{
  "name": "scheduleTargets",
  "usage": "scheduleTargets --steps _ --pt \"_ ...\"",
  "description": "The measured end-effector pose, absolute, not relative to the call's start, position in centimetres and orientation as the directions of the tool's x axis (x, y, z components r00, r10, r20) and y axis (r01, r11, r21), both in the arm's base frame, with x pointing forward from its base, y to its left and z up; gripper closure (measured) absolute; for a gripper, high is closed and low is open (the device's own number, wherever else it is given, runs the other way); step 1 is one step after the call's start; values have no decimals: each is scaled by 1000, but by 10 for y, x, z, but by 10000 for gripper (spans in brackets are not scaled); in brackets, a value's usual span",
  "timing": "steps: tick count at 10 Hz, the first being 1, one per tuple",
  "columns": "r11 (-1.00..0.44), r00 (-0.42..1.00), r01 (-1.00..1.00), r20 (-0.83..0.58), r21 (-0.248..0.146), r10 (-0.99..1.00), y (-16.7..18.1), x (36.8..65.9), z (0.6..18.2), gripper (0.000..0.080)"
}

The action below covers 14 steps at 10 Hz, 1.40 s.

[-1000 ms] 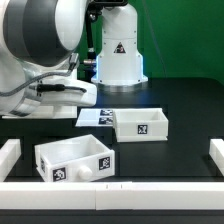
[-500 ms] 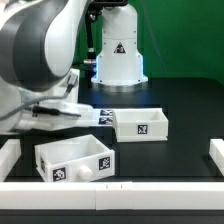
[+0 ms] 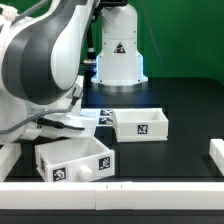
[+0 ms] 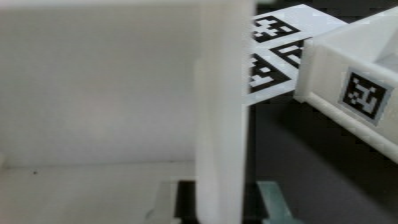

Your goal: Assemble drawer

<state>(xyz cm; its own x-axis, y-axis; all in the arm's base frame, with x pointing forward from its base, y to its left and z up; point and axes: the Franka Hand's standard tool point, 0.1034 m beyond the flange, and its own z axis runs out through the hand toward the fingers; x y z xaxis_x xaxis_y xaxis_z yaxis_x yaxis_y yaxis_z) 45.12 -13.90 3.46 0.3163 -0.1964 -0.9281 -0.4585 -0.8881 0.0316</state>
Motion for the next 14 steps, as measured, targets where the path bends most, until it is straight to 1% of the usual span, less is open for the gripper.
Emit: scheduleTargets --steps 1,2,3,4,5,6,7,9,10,11,12,14 --pt "-888 316 -459 -928 32 -197 -139 451 35 590" --pt "-888 316 -459 -928 32 -197 -140 451 35 590" --pt "-887 316 -460 -928 32 -197 -140 451 35 455" --pt "-887 316 -461 -928 32 -197 -140 451 35 256" --pt "-887 316 -461 -928 32 -198 -140 451 35 176" --pt "-886 315 -462 -928 32 -198 -141 451 35 176" --pt "-886 315 -462 -928 32 -198 -141 450 35 155" --pt "-887 337 -461 -919 28 -205 -146 456 36 151" --pt "-892 388 -452 -897 16 -212 -148 466 39 151" --pt "-896 474 -444 -848 1 -236 -152 480 40 151" --pt "-895 550 -446 -791 -7 -268 -154 486 44 151" --pt "-897 641 -442 -710 -31 -291 -158 495 55 151"
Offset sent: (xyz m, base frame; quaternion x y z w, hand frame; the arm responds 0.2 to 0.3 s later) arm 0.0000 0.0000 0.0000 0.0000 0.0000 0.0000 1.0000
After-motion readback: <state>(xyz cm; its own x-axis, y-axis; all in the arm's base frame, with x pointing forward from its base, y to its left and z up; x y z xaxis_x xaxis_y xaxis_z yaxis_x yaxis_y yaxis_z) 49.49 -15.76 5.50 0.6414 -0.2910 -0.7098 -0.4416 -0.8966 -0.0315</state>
